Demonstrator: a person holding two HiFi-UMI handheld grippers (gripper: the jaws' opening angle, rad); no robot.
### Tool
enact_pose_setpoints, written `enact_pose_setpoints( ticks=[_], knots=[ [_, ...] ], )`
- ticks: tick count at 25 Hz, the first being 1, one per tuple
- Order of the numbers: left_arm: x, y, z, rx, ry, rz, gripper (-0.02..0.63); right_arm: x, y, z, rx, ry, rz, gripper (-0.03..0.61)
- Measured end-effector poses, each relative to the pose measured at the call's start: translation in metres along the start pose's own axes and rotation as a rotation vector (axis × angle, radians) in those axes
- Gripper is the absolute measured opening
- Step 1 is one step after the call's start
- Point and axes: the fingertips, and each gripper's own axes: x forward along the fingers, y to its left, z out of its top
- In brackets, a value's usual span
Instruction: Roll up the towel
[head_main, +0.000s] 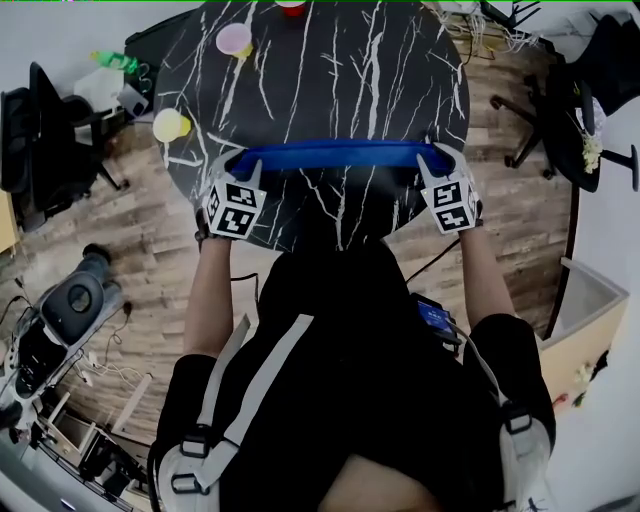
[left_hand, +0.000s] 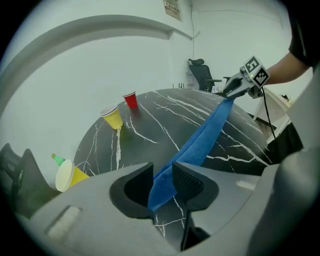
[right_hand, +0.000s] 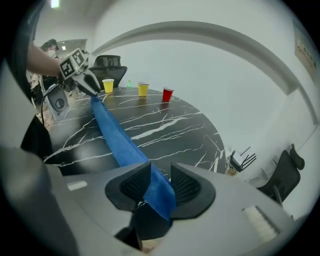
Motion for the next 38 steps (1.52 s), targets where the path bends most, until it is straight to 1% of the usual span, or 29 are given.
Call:
enact_pose_setpoints(
  ticks=[4,8,11,14,16,18,19,22,24,26,30,33,35,38],
  knots=[
    [-0.002,-0.027,0.001,0.014,-0.036,-0.033,0.126,-0.004,0.024,-0.012,-0.040,0.010,0.030,0.124],
    [0.002,-0.042,-0.005,0.019,-0.037,-0.034,0.127,-0.004,0.038,-0.026,-0.011,0.032,0.044,0.124],
    [0.006,-0.047,-0.011,0.056,-0.001,-0.022,0.128,-0.004,0.044,-0.031,-0.005,0.034,0.057,0.124],
    [0.015,-0.049,-0.018,0.116,0.054,-0.028,0.162,0.002,0.045,-0.037,-0.006,0.050,0.071,0.124],
    [0.022,-0.048,-0.024,0.115,0.090,-0.046,0.193,0.008,0.043,-0.040,0.005,0.064,0.082,0.130],
    [0.026,-0.046,-0.029,0.081,0.104,-0.061,0.193,0.015,0.039,-0.042,0.026,0.076,0.091,0.130],
    [0.027,-0.044,-0.029,0.049,0.101,-0.068,0.193,0.017,0.036,-0.043,0.039,0.079,0.093,0.130],
    [0.027,-0.033,-0.024,-0.077,0.079,-0.084,0.175,0.019,0.025,-0.040,0.074,0.072,0.102,0.130],
    [0.027,-0.026,-0.020,-0.139,0.075,-0.087,0.170,0.021,0.019,-0.038,0.088,0.066,0.106,0.129],
    [0.028,-0.021,-0.017,-0.157,0.077,-0.081,0.169,0.023,0.015,-0.035,0.089,0.064,0.103,0.129],
    [0.033,-0.015,-0.013,-0.136,0.089,-0.057,0.170,0.027,0.008,-0.031,0.080,0.065,0.092,0.129],
    [0.036,-0.011,-0.011,-0.141,0.095,-0.055,0.170,0.030,0.004,-0.028,0.078,0.071,0.088,0.129],
    [0.037,-0.008,-0.010,-0.166,0.100,-0.059,0.170,0.033,0.001,-0.026,0.090,0.074,0.087,0.129],
    [0.039,-0.003,-0.007,-0.231,0.102,-0.067,0.170,0.037,-0.007,-0.024,0.122,0.083,0.081,0.129]
  ],
)
